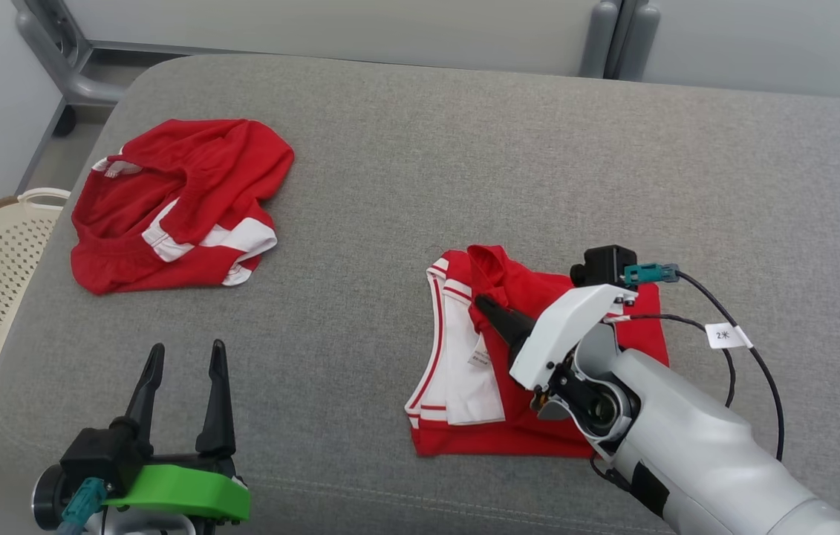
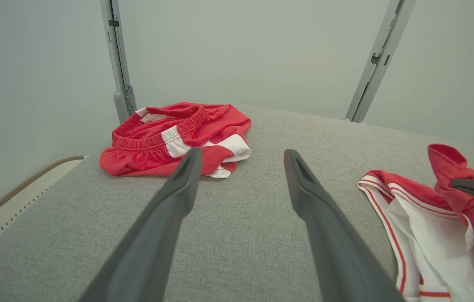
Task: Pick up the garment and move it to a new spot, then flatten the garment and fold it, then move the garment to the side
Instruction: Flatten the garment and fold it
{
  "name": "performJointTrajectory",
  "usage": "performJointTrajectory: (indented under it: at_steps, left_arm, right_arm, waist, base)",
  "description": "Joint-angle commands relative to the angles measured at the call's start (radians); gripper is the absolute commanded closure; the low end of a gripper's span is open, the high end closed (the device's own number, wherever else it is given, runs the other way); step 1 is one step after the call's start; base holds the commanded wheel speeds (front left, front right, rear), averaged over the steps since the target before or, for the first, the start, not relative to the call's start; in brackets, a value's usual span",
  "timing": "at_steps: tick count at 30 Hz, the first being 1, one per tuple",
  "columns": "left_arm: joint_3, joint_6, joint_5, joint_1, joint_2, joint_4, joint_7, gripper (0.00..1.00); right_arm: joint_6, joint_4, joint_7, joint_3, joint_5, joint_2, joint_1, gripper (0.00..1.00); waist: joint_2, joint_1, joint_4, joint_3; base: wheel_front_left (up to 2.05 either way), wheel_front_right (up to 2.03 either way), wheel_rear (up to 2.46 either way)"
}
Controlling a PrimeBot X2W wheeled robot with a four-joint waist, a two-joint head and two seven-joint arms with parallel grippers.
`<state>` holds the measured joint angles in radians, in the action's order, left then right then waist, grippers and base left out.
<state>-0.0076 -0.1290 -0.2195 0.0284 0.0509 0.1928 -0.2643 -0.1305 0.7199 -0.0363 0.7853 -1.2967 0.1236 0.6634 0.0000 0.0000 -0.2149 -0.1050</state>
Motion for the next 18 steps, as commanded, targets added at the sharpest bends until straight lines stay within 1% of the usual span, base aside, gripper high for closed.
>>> performJointTrajectory:
  at_steps: [1,5,6,7,8,13,18]
  left_arm:
    - [-0.004,-0.002,-0.007,0.013,0.0,0.0,0.0,0.0]
    - [-0.008,-0.002,-0.007,0.017,0.0,0.004,0.0,0.0]
    - [-0.008,-0.002,-0.008,0.018,0.0,0.005,0.0,0.0]
    - [-0.008,-0.002,-0.009,0.019,0.0,0.006,0.0,0.0]
    - [-0.006,-0.002,-0.011,0.02,0.0,0.008,0.0,0.0]
    - [0.001,-0.002,-0.009,0.013,0.0,0.009,0.0,0.0]
    - [0.006,-0.002,-0.003,0.005,0.0,0.003,0.0,0.0]
  right_arm:
    - [0.0,0.017,0.008,0.008,0.009,-0.005,0.013,1.0]
    - [0.0,0.046,0.022,0.019,0.006,-0.015,0.024,1.0]
    - [0.0,0.052,0.025,0.022,0.002,-0.018,0.025,0.94]
    - [0.0,0.057,0.026,0.027,0.0,-0.02,0.027,0.6]
    - [0.0,0.055,0.037,0.033,-0.003,-0.023,0.032,0.0]
    - [0.0,0.021,0.062,0.045,-0.017,-0.006,0.033,0.0]
    - [0.0,-0.08,0.118,0.054,-0.022,0.048,0.015,0.0]
  waist:
    - [0.0,0.0,-0.007,-0.002]
    - [0.0,0.0,-0.014,-0.003]
    - [0.0,0.0,-0.015,-0.003]
    - [0.0,0.0,-0.016,-0.004]
    - [0.0,0.0,-0.017,-0.004]
    - [0.0,0.0,-0.01,0.002]
    - [0.0,0.0,0.002,0.009]
  base:
    - [0.0,0.0,0.0]
    - [0.0,0.0,0.0]
    - [0.0,0.0,0.0]
    - [0.0,0.0,0.0]
    - [0.0,0.0,0.0]
    - [0.0,0.0,0.0]
    - [0.0,0.0,0.0]
